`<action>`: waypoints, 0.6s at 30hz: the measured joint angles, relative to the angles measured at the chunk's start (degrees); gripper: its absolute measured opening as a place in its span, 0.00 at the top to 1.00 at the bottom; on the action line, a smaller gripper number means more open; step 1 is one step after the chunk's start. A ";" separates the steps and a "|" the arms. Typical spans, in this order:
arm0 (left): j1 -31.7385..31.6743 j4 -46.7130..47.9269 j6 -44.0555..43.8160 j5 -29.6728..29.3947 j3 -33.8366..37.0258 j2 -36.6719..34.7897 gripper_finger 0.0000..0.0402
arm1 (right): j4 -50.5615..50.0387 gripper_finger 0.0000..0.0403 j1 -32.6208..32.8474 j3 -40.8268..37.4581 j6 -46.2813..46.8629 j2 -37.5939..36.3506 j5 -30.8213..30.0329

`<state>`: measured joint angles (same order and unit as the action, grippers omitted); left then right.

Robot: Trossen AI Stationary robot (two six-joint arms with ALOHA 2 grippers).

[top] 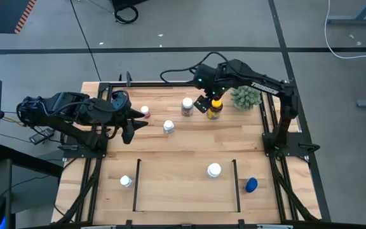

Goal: Pick and place medicine bottles onto shelf by color
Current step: Put the white and yellow medicine bottle on the shelf

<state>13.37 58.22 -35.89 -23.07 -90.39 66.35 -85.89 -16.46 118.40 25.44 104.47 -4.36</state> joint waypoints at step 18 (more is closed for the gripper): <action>0.00 0.46 -2.19 0.00 0.00 0.01 0.54 | 3.65 0.17 -6.61 -15.70 0.53 0.00 -0.17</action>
<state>13.37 58.67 -38.08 -23.07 -90.39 66.36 -82.23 -23.08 102.69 25.96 104.47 -4.54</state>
